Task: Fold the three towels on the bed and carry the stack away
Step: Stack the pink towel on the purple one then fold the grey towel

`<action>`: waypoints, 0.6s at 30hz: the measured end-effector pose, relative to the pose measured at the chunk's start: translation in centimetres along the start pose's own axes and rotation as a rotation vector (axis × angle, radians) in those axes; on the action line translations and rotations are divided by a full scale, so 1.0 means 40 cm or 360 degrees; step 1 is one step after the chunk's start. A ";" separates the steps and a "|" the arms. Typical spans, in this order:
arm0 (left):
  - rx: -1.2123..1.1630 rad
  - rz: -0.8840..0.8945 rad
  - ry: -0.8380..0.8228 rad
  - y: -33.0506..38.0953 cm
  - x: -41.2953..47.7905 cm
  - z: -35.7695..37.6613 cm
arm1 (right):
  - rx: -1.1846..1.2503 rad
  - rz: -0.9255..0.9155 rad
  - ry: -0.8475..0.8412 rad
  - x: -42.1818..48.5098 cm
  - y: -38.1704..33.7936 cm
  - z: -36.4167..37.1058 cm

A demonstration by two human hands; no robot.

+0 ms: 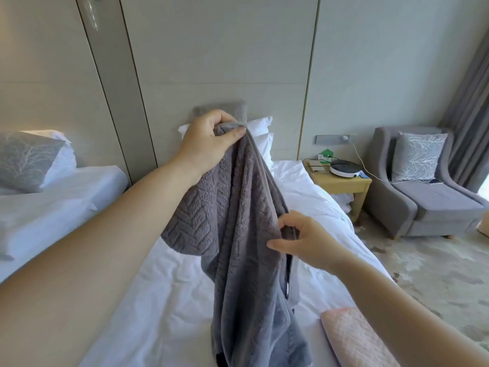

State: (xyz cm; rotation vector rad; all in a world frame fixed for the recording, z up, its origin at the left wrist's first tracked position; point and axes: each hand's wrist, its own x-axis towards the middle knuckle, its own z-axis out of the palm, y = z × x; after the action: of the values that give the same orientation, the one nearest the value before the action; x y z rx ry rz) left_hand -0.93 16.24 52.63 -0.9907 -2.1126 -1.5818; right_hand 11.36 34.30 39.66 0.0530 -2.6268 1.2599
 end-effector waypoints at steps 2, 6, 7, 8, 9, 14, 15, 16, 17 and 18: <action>0.0022 0.0008 0.0135 0.008 0.017 -0.017 | -0.0172 -0.0016 -0.0027 0.001 0.010 0.013; 0.0062 -0.0037 0.0249 0.002 0.031 -0.061 | -0.0126 0.0051 -0.0243 0.009 -0.011 -0.021; 0.0076 -0.0049 0.0267 -0.005 0.033 -0.078 | -0.0069 0.0052 -0.0329 0.012 -0.017 -0.037; 0.0087 -0.0055 0.0287 -0.013 0.034 -0.096 | -0.0044 0.0058 -0.0425 0.015 -0.021 -0.054; 0.0091 -0.0060 0.0308 -0.021 0.034 -0.114 | -0.0098 0.0089 -0.0528 0.017 -0.022 -0.069; 0.0084 -0.0085 0.0379 -0.033 0.035 -0.167 | -0.0636 0.0227 -0.0787 0.017 0.027 -0.067; 0.0089 -0.0088 0.0386 -0.033 0.035 -0.170 | -0.0593 0.0193 -0.0667 0.020 0.035 -0.058; 0.0086 -0.0091 0.0401 -0.033 0.035 -0.171 | -0.0531 0.0146 -0.0522 0.024 0.040 -0.051; 0.0077 -0.0094 0.0419 -0.032 0.035 -0.172 | -0.0465 0.0093 -0.0393 0.028 0.041 -0.047; 0.0067 -0.0095 0.0432 -0.031 0.035 -0.172 | -0.0439 0.0040 -0.0318 0.030 0.038 -0.045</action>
State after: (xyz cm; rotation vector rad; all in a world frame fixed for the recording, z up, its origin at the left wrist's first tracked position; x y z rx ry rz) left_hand -3.79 10.12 54.93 -0.6623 -1.9946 -1.5914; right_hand 10.33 36.71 39.86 0.1049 -2.9567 0.9312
